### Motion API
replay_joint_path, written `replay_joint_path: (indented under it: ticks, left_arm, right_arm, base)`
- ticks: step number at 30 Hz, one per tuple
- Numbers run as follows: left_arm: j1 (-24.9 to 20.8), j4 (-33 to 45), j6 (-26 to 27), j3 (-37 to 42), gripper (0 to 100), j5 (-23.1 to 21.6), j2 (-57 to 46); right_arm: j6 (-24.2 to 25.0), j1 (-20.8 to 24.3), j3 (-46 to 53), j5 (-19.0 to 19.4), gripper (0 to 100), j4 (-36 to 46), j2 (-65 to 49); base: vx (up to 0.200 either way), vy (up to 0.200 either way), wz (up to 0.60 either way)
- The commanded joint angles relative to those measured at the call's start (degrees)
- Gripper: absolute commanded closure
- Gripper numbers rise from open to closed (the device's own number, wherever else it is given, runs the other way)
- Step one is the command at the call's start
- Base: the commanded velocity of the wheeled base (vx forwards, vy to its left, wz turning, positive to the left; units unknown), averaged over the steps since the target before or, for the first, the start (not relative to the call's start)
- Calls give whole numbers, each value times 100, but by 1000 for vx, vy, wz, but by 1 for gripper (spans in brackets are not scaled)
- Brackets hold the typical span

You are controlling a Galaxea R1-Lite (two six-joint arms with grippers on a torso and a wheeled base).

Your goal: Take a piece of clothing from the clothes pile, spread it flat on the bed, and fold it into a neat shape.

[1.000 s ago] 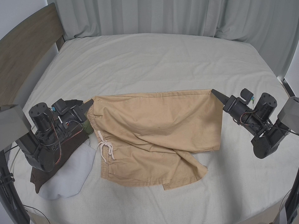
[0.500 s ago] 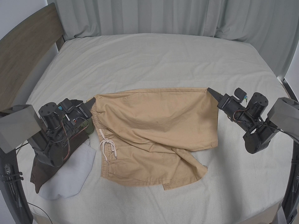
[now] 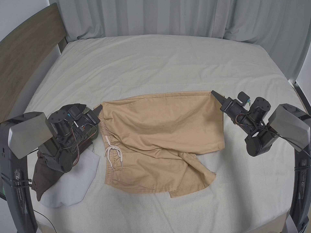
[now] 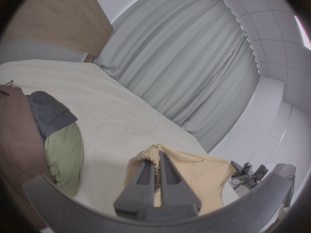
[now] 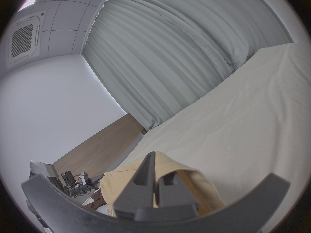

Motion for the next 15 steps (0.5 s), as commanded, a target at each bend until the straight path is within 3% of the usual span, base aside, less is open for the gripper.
replay_joint_path:
  ticks: [1, 15]
  left_arm:
    - [-3, -14, -69, -134, 100, 10, 129]
    - [6, -5, -165, -336, 100, 80, 226]
  right_arm:
    - [57, -20, -357, -1, 100, -1, 324]
    - [92, -20, -911, 8, 100, 8, 693]
  base:
    - [0, 0, 0]
    - [0, 0, 0]
